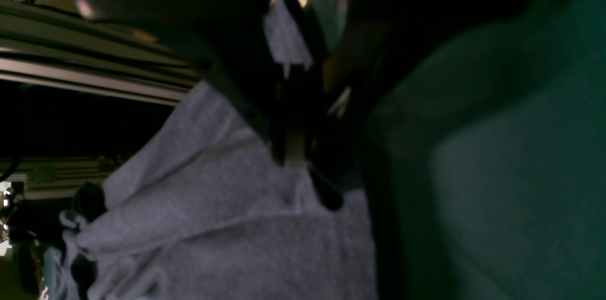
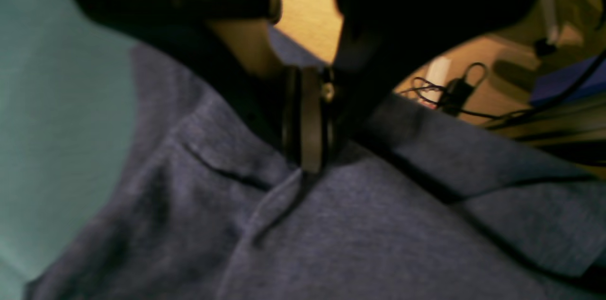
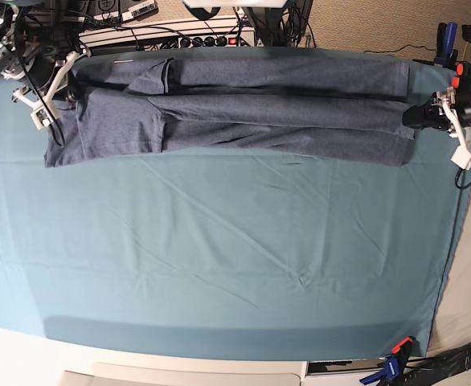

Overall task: Fold the T-shirt properly
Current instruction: 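Set the strip down and hold its collar end with the right gripper, then grasp the hem end of the strip with the left gripper and lift it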

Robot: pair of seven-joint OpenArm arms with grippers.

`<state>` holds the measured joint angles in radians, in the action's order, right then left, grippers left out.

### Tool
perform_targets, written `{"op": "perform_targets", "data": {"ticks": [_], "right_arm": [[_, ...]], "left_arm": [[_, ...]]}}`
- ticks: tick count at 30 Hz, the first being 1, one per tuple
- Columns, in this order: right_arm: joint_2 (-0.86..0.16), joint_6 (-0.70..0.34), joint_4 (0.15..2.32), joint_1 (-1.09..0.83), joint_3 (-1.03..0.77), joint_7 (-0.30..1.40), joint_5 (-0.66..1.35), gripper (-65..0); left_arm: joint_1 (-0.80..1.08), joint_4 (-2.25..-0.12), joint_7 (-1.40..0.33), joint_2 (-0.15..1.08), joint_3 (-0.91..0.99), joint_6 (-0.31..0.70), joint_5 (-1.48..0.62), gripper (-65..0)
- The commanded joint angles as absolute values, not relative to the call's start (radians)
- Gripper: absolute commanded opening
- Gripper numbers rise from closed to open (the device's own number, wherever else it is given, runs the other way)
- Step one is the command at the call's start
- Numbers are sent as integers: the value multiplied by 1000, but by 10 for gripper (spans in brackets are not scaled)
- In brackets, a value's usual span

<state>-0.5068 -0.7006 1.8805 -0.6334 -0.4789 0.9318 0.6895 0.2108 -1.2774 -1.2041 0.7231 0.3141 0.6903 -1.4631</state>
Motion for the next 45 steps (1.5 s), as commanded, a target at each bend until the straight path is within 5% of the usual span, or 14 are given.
{"op": "perform_targets", "data": {"ticks": [1,19,23,25,35,39,45], "right_arm": [[-511,-698,1899,-641,-493,928,700,-650],[-471,-698,1905,-640,-493,932,699,-650],[-471,-698,1905,-640,-493,931,699,-650],[-471,-698,1905,-640,-493,932,699,-650],[-471,-698,1905,-640,-493,931,699,-650],[-469,-698,1905,-640,-493,908,699,-411],[-459,-698,1905,-640,-493,882,699,-395]], "left_arm": [[205,-1290,-1196,751,325,698,-1484,-650],[205,-1290,-1183,751,325,698,-1484,-650],[205,-1290,-1133,751,325,698,-1484,-404],[205,-1290,-1110,751,325,698,-1484,-331],[220,-1290,-1077,752,323,698,-1412,-328],[228,-1290,-1076,757,323,698,-1404,-328],[242,-1290,-1053,768,323,686,-1364,-328]]}}
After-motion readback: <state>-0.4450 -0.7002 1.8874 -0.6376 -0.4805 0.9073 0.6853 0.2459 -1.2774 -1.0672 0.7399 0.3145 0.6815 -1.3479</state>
